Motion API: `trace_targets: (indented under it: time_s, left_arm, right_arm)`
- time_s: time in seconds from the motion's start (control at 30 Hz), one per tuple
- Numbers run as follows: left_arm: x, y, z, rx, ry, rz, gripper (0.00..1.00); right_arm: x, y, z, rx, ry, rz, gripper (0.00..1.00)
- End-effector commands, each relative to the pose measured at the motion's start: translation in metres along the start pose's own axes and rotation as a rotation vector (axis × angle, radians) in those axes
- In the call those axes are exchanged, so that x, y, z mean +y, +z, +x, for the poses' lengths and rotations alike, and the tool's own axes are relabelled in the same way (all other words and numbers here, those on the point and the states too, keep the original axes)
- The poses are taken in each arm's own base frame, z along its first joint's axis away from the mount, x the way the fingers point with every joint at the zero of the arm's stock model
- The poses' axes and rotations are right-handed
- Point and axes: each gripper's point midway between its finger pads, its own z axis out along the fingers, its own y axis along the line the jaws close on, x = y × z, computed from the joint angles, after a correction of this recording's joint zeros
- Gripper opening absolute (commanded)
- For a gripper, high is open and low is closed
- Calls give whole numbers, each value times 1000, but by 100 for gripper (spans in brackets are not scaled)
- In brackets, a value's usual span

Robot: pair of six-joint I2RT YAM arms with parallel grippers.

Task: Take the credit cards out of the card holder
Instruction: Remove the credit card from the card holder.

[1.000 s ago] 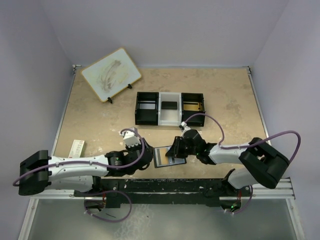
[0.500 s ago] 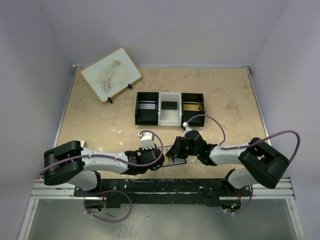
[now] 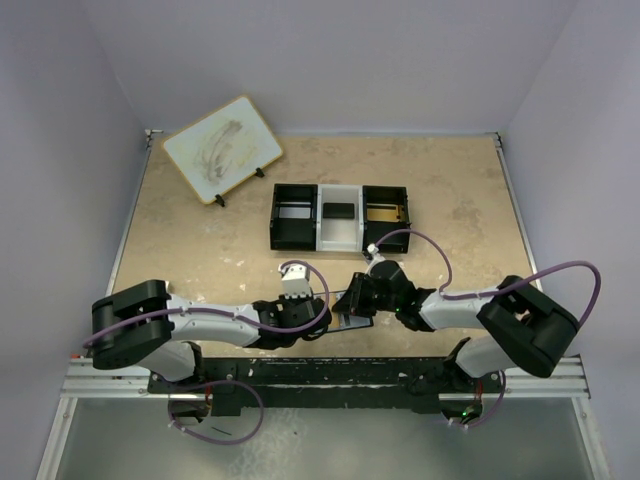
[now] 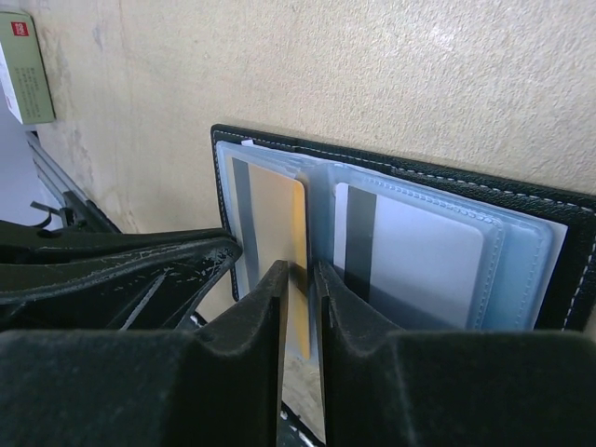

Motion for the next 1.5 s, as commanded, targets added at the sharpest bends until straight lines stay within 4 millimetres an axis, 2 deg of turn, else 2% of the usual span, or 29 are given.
trace_targets:
  time_s: [0.0, 0.17, 0.4, 0.53, 0.63, 1.13, 1.33, 1.47]
  left_arm:
    - [4, 0, 3, 15, -4, -23, 4]
    - [6, 0, 3, 13, -4, -35, 3]
    - [6, 0, 4, 21, 0, -36, 2]
    - [6, 0, 4, 20, 0, -36, 1]
    - [7, -1, 3, 19, 0, -42, 1]
    - [12, -7, -5, -6, -12, -50, 0]
    - [7, -10, -10, -16, -25, -27, 0]
    - [0, -15, -15, -22, -29, 5, 6]
  right_arm:
    - [5, -3, -1, -1, 4, -14, 24]
    - [11, -7, -5, -14, 12, -28, 26]
    - [19, -12, -7, -21, 21, -93, 12]
    - [18, -9, -4, -5, 26, -101, 4]
    - [15, -9, -4, -6, 33, -91, 1]
    - [0, -16, -11, -1, 3, -73, 2]
    - [-4, -16, -12, -3, 6, -58, 2]
    - [-13, -16, -14, -10, 1, -3, 2]
